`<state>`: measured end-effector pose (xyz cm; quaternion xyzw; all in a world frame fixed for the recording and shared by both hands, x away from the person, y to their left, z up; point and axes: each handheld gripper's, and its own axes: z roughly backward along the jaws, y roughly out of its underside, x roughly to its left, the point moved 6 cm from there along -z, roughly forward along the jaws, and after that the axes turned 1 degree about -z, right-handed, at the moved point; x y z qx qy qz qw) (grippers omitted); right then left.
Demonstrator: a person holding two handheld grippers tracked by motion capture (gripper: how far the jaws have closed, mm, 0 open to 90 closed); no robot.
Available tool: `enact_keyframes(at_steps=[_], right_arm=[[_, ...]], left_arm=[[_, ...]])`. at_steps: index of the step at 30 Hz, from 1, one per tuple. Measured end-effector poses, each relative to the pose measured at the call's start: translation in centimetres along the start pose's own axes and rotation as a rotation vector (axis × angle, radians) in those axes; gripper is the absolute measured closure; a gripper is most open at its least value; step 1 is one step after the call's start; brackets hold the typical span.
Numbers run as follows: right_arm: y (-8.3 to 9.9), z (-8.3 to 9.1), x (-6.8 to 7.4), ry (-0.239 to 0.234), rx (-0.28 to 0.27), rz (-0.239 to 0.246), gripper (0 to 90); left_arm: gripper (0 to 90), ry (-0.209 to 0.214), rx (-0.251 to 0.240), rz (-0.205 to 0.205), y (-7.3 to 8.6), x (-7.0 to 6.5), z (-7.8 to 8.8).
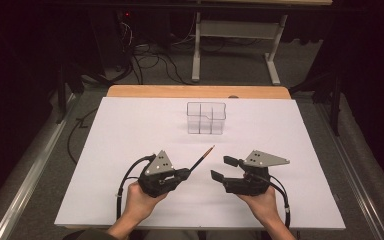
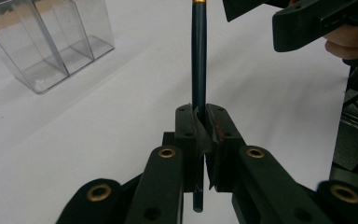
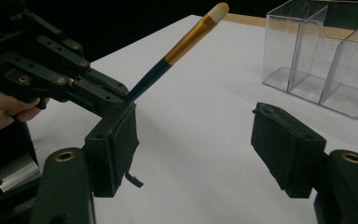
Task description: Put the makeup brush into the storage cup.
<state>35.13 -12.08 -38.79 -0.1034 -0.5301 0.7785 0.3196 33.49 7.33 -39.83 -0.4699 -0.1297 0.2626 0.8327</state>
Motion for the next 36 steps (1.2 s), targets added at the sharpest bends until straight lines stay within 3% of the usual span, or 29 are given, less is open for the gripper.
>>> enact_keyframes(at_steps=[23,36], right_arm=[[-0.9,-1.3,0.9,-0.068,-0.017,-0.031,42.0],[-1.2,-2.2,1.3,-0.110,-0.022,-0.057,52.8]], left_arm=[[83.9,0.002,0.012,-0.053,-0.2,-0.9,-0.7],[83.9,0.003,0.005,-0.070,-0.3,-1.3,-0.7]])
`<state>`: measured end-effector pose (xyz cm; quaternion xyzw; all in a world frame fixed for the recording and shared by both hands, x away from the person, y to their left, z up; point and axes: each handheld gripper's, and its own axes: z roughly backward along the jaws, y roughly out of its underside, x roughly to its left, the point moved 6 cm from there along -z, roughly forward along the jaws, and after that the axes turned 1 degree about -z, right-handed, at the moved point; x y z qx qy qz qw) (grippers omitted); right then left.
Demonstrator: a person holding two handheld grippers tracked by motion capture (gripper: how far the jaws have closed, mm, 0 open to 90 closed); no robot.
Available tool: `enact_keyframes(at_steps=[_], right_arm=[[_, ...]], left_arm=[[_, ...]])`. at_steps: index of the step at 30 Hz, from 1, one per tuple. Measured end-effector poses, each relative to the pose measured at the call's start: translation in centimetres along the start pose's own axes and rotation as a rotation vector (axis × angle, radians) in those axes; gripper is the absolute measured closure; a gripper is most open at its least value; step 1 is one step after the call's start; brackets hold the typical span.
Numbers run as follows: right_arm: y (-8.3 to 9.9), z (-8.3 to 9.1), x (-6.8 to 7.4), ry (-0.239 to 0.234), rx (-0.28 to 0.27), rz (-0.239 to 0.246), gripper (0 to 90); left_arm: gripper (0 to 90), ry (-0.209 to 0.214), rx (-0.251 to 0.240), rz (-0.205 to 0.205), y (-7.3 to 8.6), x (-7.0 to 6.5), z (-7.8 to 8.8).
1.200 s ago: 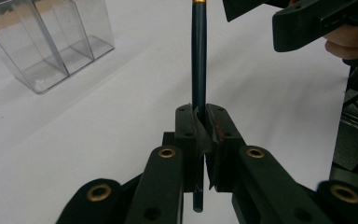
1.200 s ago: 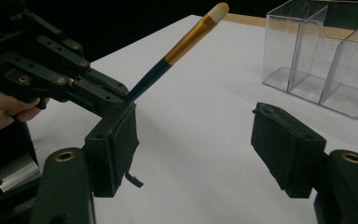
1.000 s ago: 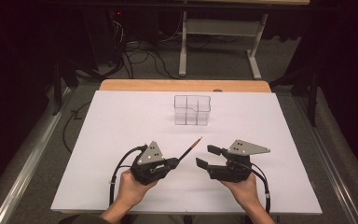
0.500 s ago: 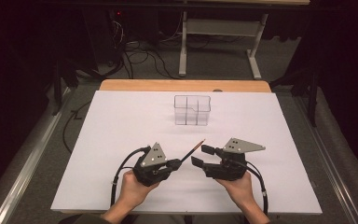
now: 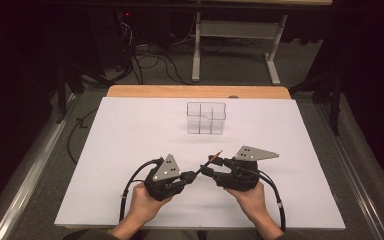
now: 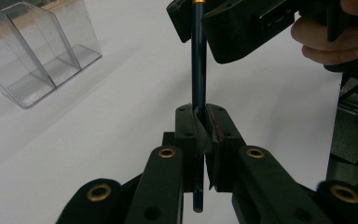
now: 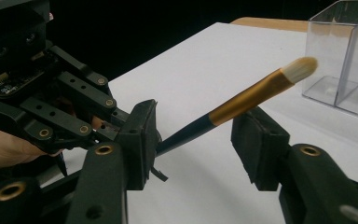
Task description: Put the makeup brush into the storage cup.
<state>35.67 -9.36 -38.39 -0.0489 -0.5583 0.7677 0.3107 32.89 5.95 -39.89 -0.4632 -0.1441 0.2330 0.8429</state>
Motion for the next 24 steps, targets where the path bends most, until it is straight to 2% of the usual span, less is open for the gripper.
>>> enact_keyframes(at_steps=[12,24], right_arm=[[0.02,-0.28,0.06,-0.035,-0.001,-0.036,62.1],[0.10,-0.33,-0.05,-0.063,-0.007,-0.068,66.3]], left_arm=[[83.9,-0.002,0.000,-0.008,-0.03,-0.10,-0.05],[83.9,-0.013,0.004,-0.024,-0.05,-0.22,-0.08]])
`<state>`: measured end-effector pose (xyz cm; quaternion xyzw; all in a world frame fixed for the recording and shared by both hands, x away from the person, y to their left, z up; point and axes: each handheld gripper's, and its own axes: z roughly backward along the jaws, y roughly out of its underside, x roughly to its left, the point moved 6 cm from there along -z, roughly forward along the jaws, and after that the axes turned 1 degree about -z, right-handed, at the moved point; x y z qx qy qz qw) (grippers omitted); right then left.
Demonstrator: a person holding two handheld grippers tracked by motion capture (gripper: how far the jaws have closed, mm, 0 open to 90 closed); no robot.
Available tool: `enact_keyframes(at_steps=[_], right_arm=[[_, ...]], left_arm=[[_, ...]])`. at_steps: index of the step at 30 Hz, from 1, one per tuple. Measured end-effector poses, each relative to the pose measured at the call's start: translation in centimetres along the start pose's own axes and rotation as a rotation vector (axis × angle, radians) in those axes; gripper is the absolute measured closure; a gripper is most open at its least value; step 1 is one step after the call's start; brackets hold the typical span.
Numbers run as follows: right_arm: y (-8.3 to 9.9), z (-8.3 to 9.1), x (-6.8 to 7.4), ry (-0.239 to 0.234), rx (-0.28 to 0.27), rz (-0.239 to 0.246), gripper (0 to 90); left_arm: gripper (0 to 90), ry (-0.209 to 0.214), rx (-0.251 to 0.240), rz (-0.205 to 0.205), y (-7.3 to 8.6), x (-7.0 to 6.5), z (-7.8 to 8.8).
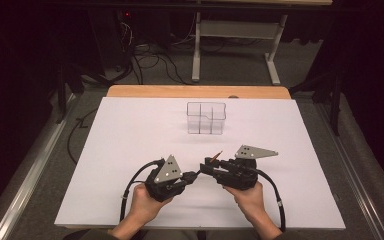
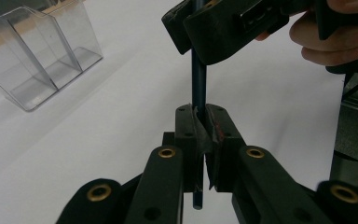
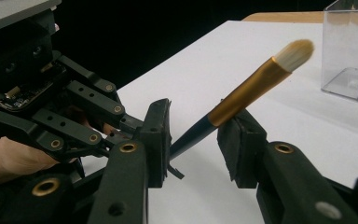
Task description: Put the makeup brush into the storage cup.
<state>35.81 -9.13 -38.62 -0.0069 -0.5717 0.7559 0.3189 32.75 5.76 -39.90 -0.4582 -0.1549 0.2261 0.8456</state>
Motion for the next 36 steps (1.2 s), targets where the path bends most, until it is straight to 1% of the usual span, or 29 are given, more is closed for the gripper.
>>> enact_keyframes(at_steps=[6,18,20,25,36], right_arm=[[0.06,-0.04,0.01,-0.007,0.001,-0.005,68.0],[0.14,0.02,-0.06,-0.023,0.000,-0.024,71.0],[0.14,0.01,-0.06,-0.026,-0.004,-0.029,71.3],[0.20,0.03,-0.08,-0.034,-0.005,-0.036,72.6],[0.24,0.02,-0.13,-0.045,-0.009,-0.040,76.4]], left_arm=[[83.9,-0.004,-0.003,-0.001,-0.03,-0.04,-0.02],[83.9,-0.016,-0.002,-0.016,-0.04,-0.14,-0.04],[83.9,-0.020,0.002,-0.025,-0.05,-0.17,-0.01],[83.9,-0.026,-0.003,-0.029,-0.08,-0.23,-0.02],[83.8,-0.031,0.001,-0.041,-0.07,-0.26,-0.01]])
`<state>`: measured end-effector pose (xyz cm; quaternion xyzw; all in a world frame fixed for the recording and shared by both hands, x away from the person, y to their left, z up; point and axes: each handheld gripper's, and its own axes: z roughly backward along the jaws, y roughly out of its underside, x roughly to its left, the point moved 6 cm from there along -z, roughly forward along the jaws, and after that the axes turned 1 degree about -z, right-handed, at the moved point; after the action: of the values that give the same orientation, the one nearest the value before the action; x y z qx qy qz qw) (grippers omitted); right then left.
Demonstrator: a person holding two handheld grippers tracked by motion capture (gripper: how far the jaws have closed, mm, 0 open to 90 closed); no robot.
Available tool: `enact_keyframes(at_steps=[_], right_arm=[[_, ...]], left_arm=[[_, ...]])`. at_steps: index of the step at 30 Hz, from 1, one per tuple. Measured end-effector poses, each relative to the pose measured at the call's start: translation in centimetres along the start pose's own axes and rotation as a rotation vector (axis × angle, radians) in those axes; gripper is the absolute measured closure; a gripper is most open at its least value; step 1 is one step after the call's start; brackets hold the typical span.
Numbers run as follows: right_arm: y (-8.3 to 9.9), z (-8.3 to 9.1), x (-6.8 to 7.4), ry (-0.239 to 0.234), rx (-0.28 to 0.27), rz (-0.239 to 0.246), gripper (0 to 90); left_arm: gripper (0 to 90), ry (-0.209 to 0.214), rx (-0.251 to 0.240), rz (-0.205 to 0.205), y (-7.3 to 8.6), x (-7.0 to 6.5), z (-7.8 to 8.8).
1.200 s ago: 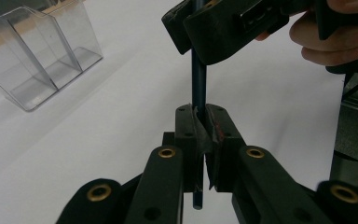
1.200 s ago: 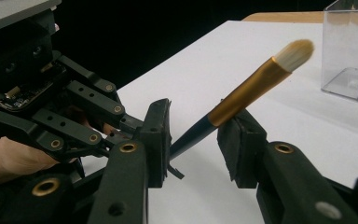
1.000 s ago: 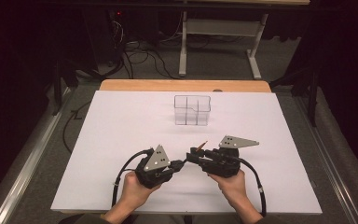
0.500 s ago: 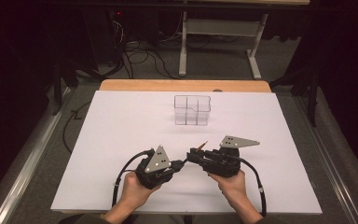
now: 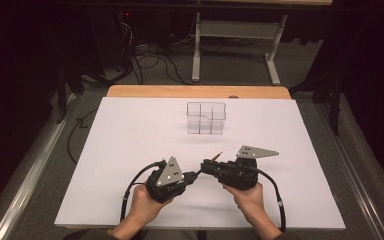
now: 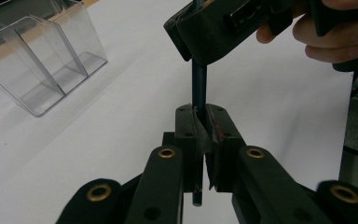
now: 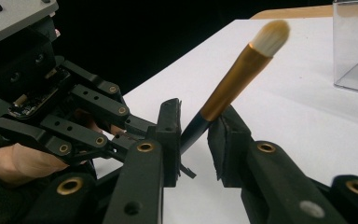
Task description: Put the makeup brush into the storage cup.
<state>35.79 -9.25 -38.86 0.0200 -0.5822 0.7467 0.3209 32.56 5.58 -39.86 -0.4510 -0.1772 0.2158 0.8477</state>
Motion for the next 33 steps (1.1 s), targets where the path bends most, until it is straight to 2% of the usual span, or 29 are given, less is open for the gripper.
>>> enact_keyframes(at_steps=[11,18,19,23,27,32,33], right_arm=[[0.02,0.02,-0.03,-0.019,-0.008,-0.019,78.7],[-0.01,0.02,0.10,-0.048,-0.011,-0.037,83.4],[-0.01,0.01,0.12,-0.051,-0.012,-0.040,84.0],[0.09,0.01,-0.01,-0.051,-0.008,-0.049,84.4],[0.04,0.16,-0.11,-0.041,-0.012,-0.040,84.7],[-0.03,0.37,-0.15,-0.027,-0.010,-0.030,84.7],[-0.04,0.41,-0.18,-0.024,-0.010,-0.027,84.7]], left_arm=[[83.8,0.000,-0.001,-0.003,0.02,-0.03,-0.05],[83.9,0.000,-0.003,-0.004,0.02,-0.12,-0.13],[89.0,0.001,0.001,-0.010,0.04,-0.10,-0.11],[88.5,0.009,-0.009,-0.008,0.04,-0.11,-0.09],[83.5,0.014,-0.014,-0.007,0.04,-0.11,-0.07],[66.2,0.030,-0.029,0.045,0.07,0.18,0.12],[63.5,0.033,-0.038,0.066,0.03,0.33,0.19]])
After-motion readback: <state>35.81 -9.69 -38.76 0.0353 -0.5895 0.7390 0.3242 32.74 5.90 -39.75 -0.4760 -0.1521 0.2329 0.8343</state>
